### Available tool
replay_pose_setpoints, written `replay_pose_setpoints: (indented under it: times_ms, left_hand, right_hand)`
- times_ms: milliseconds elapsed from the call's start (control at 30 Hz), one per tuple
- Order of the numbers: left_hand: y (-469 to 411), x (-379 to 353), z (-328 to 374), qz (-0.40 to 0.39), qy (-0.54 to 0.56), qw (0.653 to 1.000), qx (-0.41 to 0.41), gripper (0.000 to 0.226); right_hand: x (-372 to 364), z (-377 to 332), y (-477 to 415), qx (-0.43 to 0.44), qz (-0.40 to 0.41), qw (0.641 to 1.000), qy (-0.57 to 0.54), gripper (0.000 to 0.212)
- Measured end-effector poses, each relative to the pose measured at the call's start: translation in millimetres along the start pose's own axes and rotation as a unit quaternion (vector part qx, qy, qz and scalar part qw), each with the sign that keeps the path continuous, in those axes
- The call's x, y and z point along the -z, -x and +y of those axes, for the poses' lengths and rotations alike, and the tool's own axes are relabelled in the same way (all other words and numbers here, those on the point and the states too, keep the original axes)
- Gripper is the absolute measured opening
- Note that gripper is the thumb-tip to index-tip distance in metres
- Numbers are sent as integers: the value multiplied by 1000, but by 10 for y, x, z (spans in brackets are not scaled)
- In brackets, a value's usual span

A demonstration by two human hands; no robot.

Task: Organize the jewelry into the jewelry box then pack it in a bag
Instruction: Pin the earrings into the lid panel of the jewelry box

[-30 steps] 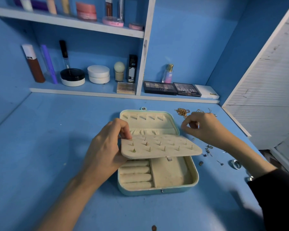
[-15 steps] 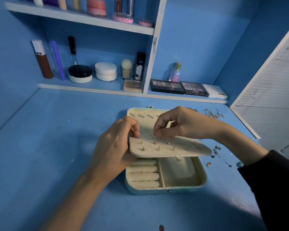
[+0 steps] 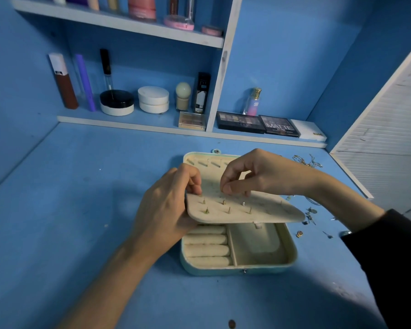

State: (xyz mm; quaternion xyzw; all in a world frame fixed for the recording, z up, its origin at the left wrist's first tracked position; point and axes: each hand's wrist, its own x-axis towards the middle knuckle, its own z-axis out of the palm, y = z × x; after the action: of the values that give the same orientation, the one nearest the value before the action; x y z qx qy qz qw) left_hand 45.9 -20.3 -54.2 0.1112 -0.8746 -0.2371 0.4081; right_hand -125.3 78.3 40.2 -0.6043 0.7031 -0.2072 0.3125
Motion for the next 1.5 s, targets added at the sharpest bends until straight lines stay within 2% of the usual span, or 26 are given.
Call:
replay_pose_setpoints:
  times_ms: [533,800,1100,1233,1367,1500]
  left_hand:
    - [-6,-5,6,2,-3,1000,-4,43]
    - [9,1,-4,-2,-10,1000,-6,44]
    - [1,6,18,0,-13,1000,-14,45]
    - [20,-21,-10,-1,-19,1000,-3,63]
    - [16,-6,-7,-1,-6,1000,-2,53]
    - [25,-17,-15,-5,-21,1000,3,66]
  right_hand:
    - [8,-32,-49,-1,-16,1000,20,8]
    - [-21,-23,-31,42,0,996,84,9]
    - [-66,-8,-20,73,-2,992,106,8]
    - [-31,-36,-36,57,-19,995,82,11]
    - [0,-61,-66,28,-35,997,61,13]
    - [6,-73,-86,17,-46,996,69,12]
